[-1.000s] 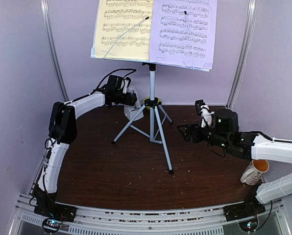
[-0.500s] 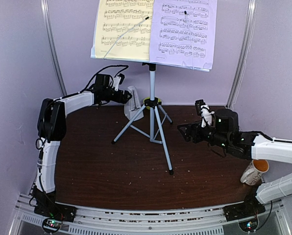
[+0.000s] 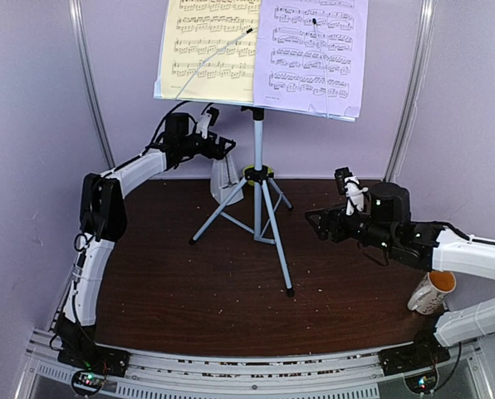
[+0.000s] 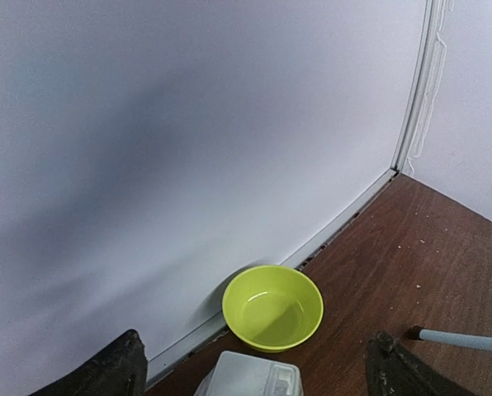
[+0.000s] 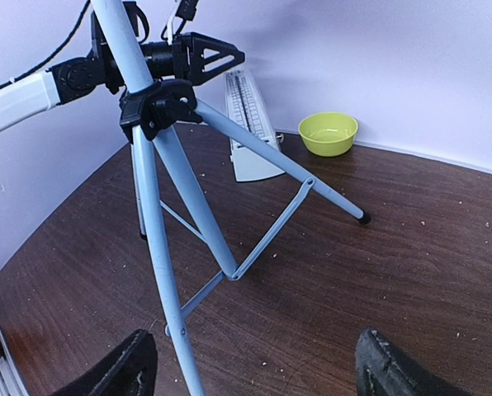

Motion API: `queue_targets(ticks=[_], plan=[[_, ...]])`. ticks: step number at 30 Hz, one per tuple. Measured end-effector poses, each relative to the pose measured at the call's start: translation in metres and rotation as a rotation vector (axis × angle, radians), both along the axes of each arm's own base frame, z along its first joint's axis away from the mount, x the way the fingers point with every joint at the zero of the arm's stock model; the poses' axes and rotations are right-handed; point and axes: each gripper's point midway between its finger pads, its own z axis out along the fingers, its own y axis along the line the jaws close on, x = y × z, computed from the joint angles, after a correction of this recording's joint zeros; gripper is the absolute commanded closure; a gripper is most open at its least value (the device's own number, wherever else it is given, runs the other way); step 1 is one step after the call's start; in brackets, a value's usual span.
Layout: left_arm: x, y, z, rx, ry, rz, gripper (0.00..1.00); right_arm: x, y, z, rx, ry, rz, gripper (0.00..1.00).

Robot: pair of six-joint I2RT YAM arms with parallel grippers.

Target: Set up the instrument practice props

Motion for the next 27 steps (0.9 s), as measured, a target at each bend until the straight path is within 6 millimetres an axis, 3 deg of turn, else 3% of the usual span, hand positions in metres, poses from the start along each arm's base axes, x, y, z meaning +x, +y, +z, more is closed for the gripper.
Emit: queue_targets(ticks=[7,10,21,27], plan=[[0.01,0.0,-0.046,0.012,0.06,-0.031,0.14,0.0,-0.007,0.003,-0.019,-0.004,-0.011,0.17],[0.01,0.001,-0.054,0.014,0.073,-0.046,0.24,0.0,-0.008,0.003,-0.029,0.0,-0.01,0.17],[0.006,0.001,-0.051,-0.001,0.056,-0.087,0.58,0.003,-0.008,0.011,-0.024,-0.012,-0.014,0.17],[-0.007,0.028,-0.046,-0.01,0.087,-0.052,0.77,0.003,-0.01,0.01,-0.026,-0.01,-0.021,0.17]])
